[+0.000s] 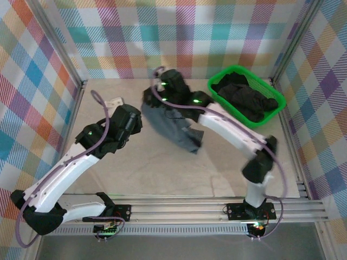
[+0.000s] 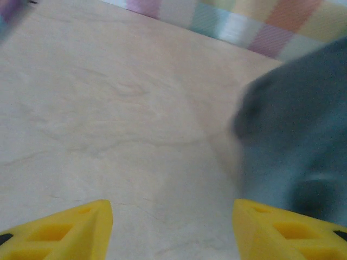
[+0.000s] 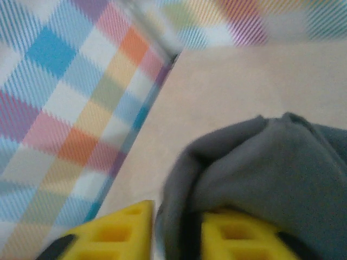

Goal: Fold and stack the t-shirts

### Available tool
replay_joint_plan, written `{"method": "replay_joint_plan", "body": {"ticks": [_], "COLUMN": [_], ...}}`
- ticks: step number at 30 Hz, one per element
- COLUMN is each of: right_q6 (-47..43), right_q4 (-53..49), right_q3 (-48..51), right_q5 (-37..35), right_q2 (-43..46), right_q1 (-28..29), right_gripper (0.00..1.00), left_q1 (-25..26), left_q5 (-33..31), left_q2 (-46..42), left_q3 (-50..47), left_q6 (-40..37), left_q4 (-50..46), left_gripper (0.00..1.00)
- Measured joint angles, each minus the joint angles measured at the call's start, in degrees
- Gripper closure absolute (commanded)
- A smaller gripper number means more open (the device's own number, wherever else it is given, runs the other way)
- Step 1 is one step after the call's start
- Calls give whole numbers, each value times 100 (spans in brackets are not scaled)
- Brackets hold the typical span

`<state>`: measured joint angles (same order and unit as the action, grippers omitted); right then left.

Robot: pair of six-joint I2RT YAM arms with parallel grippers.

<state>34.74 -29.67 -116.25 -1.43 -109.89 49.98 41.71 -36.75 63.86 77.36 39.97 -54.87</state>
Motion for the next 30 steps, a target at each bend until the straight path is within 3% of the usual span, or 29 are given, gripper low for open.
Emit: {"method": "replay_joint_plan", "body": {"ticks": [4,7,12,16,20,27,30], "right_q6": [42,35,68,127,120,33,15], "right_q4": [-662,-1117,-964,-730,-638,-647,-616], "right_q3": [-1569,-1593,31,1469,2304,2702,2730], "right_q5": [964,1298,1416,1338,1244,1283,1314], "right_q2": [-1687,-1858,-750,186,411,411,422], "right_q1": [0,-111,-824,-1910,-2774,-2903,-2903], "right_gripper": [46,47,50,50,50,50,50], "left_q1": [-96,-116,-114,0,103,205,236], "left_q5": [-184,101,1169,2050,2820,3827,4002], "left_q2": [-498,-621,-20,1261,2566,4087,4273], "left_q3": [-326,-682,-1106,-1279,-1163,-590,-529], "left_q6": [240,256,221,295,656,1631,1987], "left_q4": [-256,-201,87,603,1069,1443,1458], "left_gripper": [35,33,27,23,23,21,29]}}
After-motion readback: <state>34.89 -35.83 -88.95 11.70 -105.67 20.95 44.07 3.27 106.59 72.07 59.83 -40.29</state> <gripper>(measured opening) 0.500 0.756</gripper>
